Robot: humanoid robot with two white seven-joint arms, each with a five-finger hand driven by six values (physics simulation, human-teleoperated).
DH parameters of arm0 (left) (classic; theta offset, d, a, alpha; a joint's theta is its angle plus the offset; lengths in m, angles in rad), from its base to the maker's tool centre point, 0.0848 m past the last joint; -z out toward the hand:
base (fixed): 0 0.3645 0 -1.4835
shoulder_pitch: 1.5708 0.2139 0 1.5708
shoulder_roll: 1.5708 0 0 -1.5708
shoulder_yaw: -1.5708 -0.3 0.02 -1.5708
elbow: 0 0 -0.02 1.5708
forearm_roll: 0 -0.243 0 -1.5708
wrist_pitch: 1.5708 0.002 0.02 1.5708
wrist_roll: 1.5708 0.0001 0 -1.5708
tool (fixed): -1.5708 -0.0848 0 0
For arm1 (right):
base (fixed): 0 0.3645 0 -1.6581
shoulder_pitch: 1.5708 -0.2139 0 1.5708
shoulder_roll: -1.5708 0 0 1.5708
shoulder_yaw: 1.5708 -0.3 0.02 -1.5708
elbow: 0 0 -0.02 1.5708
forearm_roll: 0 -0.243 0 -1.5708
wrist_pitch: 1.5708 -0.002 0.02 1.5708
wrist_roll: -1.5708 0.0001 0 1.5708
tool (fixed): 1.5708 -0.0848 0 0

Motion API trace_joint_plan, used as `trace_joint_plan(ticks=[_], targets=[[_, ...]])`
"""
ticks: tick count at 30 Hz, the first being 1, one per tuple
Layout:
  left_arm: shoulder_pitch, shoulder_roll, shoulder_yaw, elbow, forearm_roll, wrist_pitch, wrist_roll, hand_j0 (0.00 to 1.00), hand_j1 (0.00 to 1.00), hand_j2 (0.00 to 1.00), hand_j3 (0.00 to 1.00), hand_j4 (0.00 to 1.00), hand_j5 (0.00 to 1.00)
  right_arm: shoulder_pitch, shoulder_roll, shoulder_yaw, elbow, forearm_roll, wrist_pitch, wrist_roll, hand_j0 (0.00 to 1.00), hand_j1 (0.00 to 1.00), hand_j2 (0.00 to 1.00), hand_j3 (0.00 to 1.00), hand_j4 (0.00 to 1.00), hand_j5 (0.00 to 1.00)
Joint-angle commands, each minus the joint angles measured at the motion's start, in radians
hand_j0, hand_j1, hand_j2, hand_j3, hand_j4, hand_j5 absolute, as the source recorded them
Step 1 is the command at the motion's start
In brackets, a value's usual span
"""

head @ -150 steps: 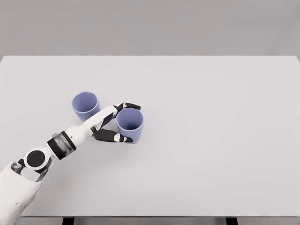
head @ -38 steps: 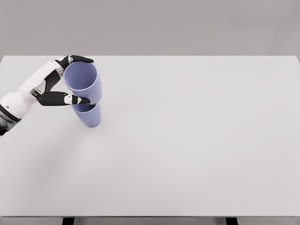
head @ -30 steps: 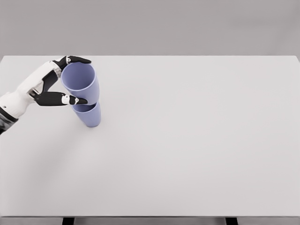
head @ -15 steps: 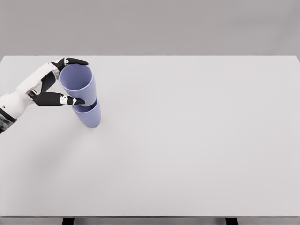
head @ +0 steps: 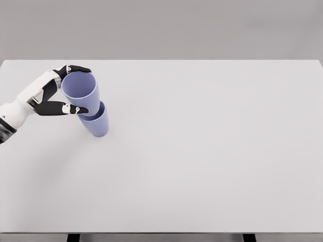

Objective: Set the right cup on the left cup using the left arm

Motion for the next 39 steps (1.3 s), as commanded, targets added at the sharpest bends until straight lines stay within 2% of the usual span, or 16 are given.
trace_joint_plan(ticks=[1, 39], targets=[[0.0, 0.001, -0.001, 0.004, 0.005, 0.0, -0.001, 0.75, 0.75, 0.75, 0.75, 0.75, 0.75, 0.0, 0.0, 0.0, 0.0, 0.0, 0.0, 0.0, 1.0, 1.0, 1.0, 1.0, 1.0, 1.0], [-0.012, -0.027, -0.03, 0.07, -0.01, 0.0, -0.001, 0.75, 0.75, 0.75, 0.75, 0.75, 0.75, 0.0, 0.0, 0.0, 0.0, 0.0, 0.0, 0.0, 1.0, 1.0, 1.0, 1.0, 1.0, 1.0]])
